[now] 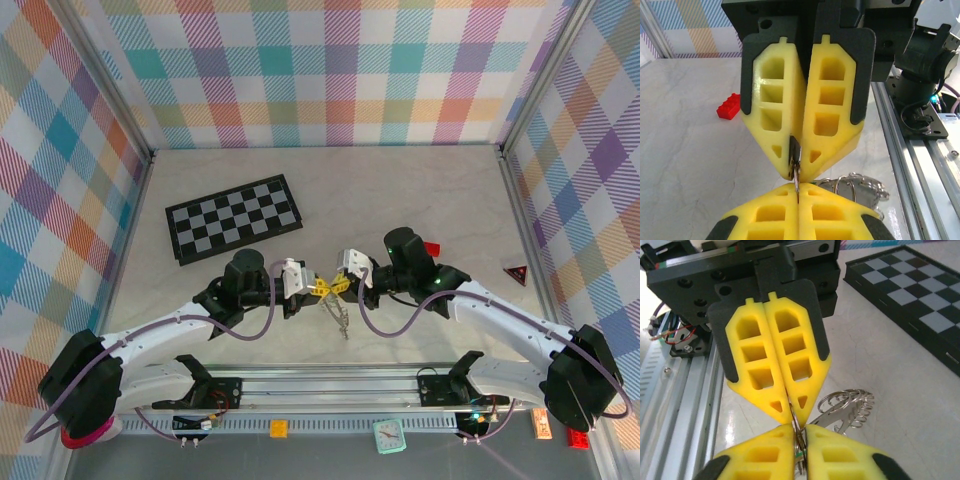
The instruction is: Put the keys on the keyring
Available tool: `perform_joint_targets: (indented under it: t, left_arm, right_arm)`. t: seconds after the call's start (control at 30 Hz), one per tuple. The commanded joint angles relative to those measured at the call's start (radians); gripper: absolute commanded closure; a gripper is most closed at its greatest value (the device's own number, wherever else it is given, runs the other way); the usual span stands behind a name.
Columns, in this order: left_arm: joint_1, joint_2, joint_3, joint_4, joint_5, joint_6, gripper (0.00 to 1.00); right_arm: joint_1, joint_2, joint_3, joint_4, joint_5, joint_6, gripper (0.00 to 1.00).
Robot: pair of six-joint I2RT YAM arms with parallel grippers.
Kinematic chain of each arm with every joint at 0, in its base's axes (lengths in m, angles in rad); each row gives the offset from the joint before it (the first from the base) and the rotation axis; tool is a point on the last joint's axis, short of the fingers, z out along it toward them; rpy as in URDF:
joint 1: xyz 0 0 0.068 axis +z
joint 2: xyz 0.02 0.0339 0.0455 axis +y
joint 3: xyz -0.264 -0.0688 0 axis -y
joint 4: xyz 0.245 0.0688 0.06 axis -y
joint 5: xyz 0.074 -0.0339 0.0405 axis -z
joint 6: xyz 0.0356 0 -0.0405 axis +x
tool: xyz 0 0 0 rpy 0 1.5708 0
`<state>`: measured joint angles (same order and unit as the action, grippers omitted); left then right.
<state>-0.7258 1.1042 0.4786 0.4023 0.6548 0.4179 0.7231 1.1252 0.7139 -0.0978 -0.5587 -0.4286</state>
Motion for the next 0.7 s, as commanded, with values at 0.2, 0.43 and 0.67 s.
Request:
perform_joint_targets:
  t: [0.2,0.43,0.67]
  left_arm:
    - [-0.008,-0.022,0.026,-0.030,-0.068,0.000,0.71]
    - [-0.009,-0.009,0.116,-0.256,-0.123,0.082,0.74]
    - [-0.009,0.000,0.127,-0.241,-0.086,0.083,0.79]
  right_arm:
    - [0.002,-0.005,0.060,-0.099,0.006,-0.050,1.00]
    - [0.043,0.059,0.195,-0.321,0.135,-0.144,1.00]
    - [0.078,0.100,0.267,-0.372,0.169,-0.167,1.00]
